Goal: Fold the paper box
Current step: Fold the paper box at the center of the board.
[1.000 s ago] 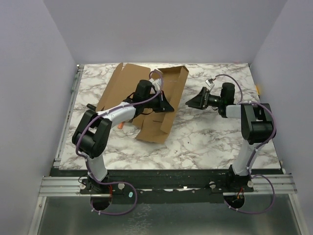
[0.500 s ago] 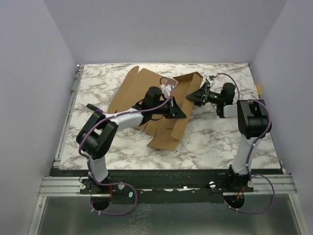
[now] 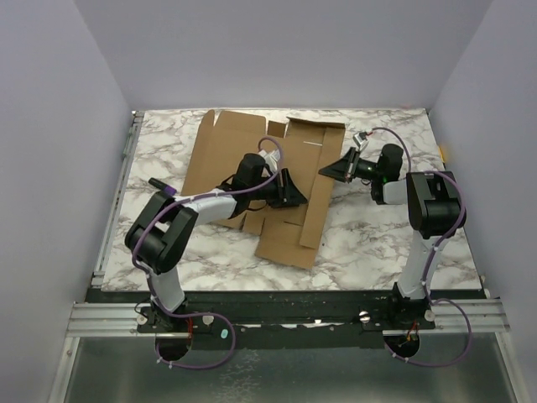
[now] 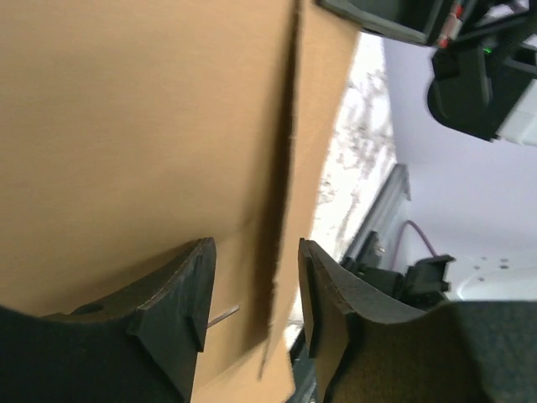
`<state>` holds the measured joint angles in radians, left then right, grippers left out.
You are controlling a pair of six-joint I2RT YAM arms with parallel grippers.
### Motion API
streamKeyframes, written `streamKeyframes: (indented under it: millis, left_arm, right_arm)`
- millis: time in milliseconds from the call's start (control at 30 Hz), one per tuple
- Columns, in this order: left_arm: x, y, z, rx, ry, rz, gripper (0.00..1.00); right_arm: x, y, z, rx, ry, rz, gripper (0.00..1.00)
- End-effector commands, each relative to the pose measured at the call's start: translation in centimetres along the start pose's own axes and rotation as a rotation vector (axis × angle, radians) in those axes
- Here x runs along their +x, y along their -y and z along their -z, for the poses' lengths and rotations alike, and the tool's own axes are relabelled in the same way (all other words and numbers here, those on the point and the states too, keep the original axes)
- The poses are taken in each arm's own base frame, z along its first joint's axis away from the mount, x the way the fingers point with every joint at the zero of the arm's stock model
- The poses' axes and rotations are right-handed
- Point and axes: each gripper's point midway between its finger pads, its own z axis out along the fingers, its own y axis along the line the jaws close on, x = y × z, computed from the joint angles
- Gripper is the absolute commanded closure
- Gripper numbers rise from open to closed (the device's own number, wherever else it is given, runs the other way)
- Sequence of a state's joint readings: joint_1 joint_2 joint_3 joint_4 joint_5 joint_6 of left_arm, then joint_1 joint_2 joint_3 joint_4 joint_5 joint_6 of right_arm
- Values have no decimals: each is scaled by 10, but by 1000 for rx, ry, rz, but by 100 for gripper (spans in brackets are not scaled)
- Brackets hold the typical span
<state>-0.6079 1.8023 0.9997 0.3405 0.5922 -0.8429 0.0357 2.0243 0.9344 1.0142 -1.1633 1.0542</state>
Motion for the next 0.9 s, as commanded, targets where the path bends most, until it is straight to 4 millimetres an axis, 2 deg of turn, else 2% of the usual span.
streamKeyframes:
  millis: [0,67,133,167,200,333,433,500,633,733,767,867]
  left_arm:
    - [-42,-15,45,-165,133,-164,46]
    - [-60,-17,68,-224,195,-239,29]
    - [-72,-1,83,-189,248,-293,12]
    - [-73,10,87,-157,257,-317,7]
    - [-73,21,88,-115,259,-333,6]
    - [-51,53,78,-61,237,-449,8]
    - [-27,84,70,-152,309,-736,9]
    - [-20,95,67,-258,373,-901,9]
    - [-21,101,55,-446,484,-911,11]
    - [-5,111,38,-527,520,-951,13]
    - [-2,109,33,-581,537,-954,15]
    - [-4,101,24,-741,573,-966,27]
  right_arm:
    - [-7,-10,1,18,18,125,100]
    - [-11,-12,2,55,20,177,100]
    - [-13,-19,4,60,1,207,100]
    - [-13,-24,4,47,-9,226,100]
    - [-14,-30,4,42,-16,240,100]
    - [-22,-37,6,86,-47,318,100]
    - [-24,-37,11,152,-5,314,100]
    - [-25,-35,14,199,27,283,100]
    - [-30,-30,21,308,103,235,100]
    - [-34,-27,25,362,149,189,100]
    - [-35,-25,25,380,163,170,100]
    - [-38,-23,24,406,186,118,100]
